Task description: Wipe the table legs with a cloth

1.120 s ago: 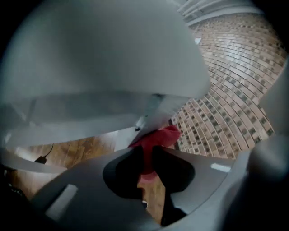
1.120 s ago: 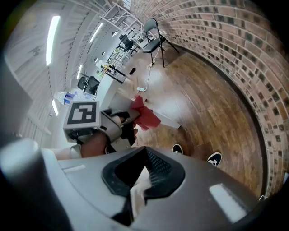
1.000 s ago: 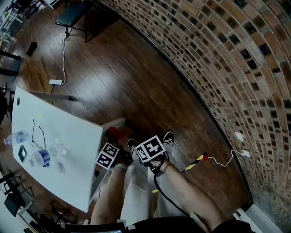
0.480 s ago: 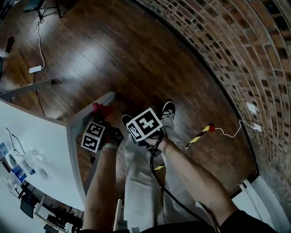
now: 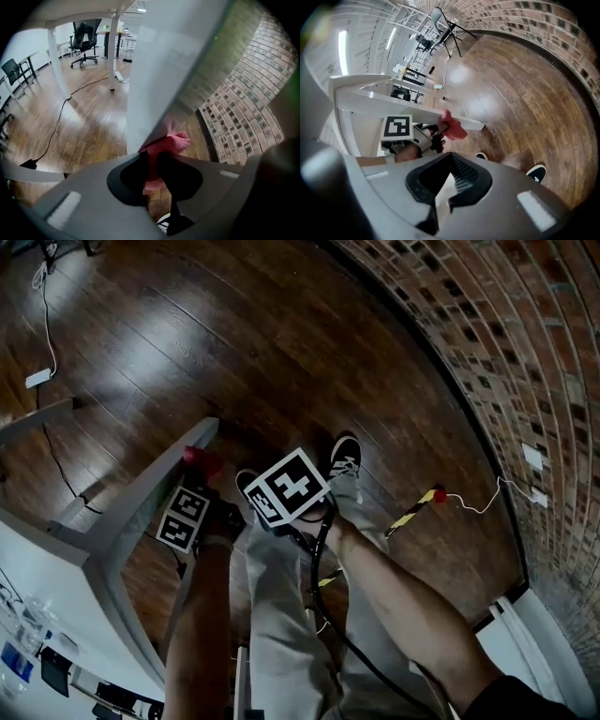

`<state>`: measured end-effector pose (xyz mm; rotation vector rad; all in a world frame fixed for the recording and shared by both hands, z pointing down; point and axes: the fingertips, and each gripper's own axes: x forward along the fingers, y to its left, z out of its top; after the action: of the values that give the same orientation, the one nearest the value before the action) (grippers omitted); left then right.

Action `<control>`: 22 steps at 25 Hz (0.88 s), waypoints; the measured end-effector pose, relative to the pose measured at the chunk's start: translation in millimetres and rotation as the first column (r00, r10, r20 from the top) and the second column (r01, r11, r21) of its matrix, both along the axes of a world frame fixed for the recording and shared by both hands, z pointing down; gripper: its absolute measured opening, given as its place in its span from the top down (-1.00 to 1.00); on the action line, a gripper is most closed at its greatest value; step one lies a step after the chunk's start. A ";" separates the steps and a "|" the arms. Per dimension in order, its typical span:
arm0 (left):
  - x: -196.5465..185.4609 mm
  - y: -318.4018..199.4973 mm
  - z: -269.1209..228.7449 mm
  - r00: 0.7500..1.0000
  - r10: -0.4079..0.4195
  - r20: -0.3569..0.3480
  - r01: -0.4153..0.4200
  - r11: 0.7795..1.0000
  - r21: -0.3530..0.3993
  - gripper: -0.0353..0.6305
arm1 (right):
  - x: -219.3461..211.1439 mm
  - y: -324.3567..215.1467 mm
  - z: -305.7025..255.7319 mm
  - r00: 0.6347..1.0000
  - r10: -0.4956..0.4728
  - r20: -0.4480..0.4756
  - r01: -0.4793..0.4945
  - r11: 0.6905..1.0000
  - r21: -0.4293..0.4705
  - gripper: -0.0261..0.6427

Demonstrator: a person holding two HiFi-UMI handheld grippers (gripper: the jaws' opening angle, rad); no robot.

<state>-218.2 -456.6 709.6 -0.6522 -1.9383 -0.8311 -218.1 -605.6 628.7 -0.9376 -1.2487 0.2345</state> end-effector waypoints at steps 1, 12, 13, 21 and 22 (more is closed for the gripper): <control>1.3 -0.1 10.8 1.000 0.005 -0.003 -0.005 1.000 0.005 0.70 | 2.3 2.7 11.1 1.000 -0.017 -0.001 0.017 1.000 0.003 0.94; -1.3 1.8 150.3 1.000 -0.017 -0.012 0.017 0.999 0.033 0.70 | 3.5 5.2 126.9 0.990 -0.143 0.010 0.143 0.989 0.032 0.94; -2.6 1.2 163.4 1.000 -0.026 -0.011 0.026 0.999 0.034 0.70 | 1.5 2.7 139.5 0.989 -0.149 0.011 0.148 0.988 0.039 0.94; -2.6 3.0 245.3 0.960 -0.272 0.065 0.266 0.960 0.083 0.70 | 1.9 -6.2 224.3 0.981 -0.195 -0.018 0.196 0.978 0.067 0.94; -2.0 3.2 253.4 0.939 -0.335 0.082 0.326 0.940 0.104 0.70 | 4.0 -6.2 229.9 0.978 -0.207 -0.018 0.208 0.976 0.064 0.94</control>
<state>-220.2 -453.4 963.0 -0.9149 -1.8933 -1.1710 -214.1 -611.8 858.6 -1.0000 -1.1316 0.0337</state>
